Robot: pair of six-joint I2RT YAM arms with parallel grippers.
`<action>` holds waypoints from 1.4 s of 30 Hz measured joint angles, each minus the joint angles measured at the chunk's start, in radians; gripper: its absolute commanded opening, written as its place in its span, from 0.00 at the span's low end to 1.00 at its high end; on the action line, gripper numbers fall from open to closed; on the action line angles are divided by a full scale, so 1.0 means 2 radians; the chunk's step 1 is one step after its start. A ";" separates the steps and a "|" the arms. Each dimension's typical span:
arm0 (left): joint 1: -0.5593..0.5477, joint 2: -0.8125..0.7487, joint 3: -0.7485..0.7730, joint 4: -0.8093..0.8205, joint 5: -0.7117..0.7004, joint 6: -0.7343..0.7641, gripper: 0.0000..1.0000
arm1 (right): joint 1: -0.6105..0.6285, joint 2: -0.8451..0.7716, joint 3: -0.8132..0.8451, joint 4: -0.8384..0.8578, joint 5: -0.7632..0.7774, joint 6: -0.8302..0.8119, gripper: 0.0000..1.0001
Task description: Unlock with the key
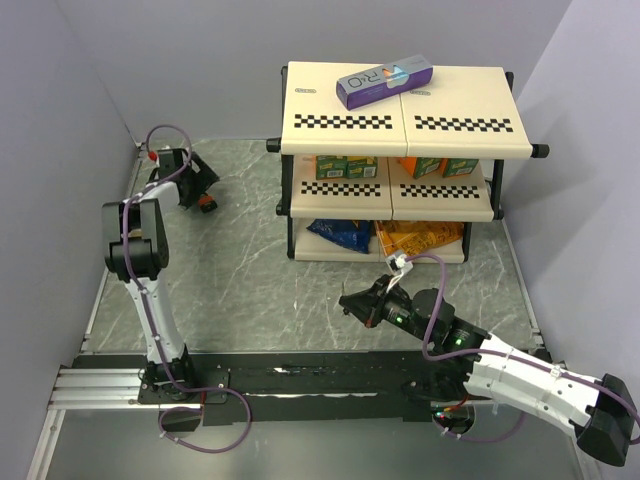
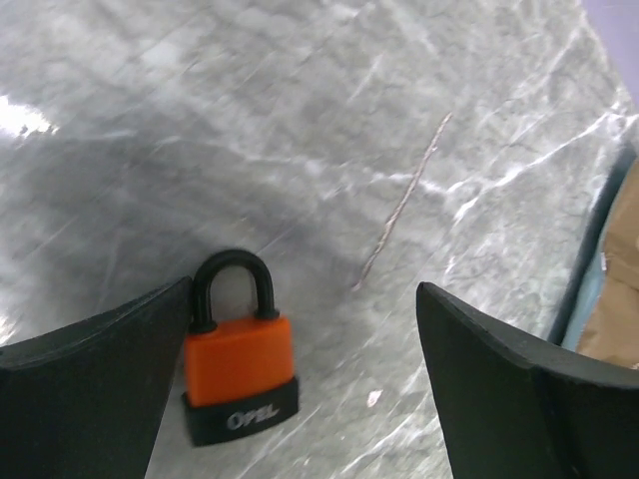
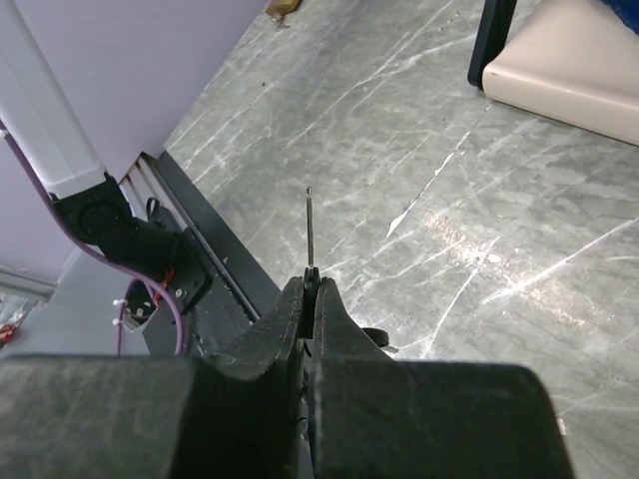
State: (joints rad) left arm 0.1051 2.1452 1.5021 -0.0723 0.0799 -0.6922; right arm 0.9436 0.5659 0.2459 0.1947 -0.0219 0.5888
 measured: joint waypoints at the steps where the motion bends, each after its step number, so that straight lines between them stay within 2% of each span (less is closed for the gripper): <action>1: 0.000 0.004 0.005 0.000 0.003 0.000 0.99 | 0.000 0.000 0.001 -0.002 0.001 0.000 0.00; 11: -0.012 0.016 0.028 -0.014 0.011 0.025 0.99 | 0.000 0.010 0.007 -0.008 0.003 -0.002 0.00; 21: -0.081 -0.002 0.025 -0.077 -0.125 0.109 0.99 | 0.000 0.003 0.008 -0.014 0.011 -0.006 0.00; 25: -0.101 -0.062 -0.019 -0.090 -0.157 0.118 0.99 | 0.000 0.018 0.020 -0.039 0.023 -0.021 0.00; 32: -0.104 -0.210 -0.074 -0.076 -0.156 0.109 0.99 | 0.019 0.081 0.073 -0.053 0.050 -0.046 0.00; 37: -0.114 -0.298 -0.139 -0.070 -0.115 0.090 0.97 | 0.054 0.138 0.110 -0.061 0.087 -0.059 0.00; 42: -0.148 -0.396 -0.233 -0.088 -0.049 0.056 0.93 | 0.098 0.198 0.165 -0.088 0.148 -0.071 0.00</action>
State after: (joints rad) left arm -0.1913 1.3537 1.0359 -0.2485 -0.0185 -0.5793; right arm 1.1397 0.9623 0.5755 0.0193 0.2733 0.4473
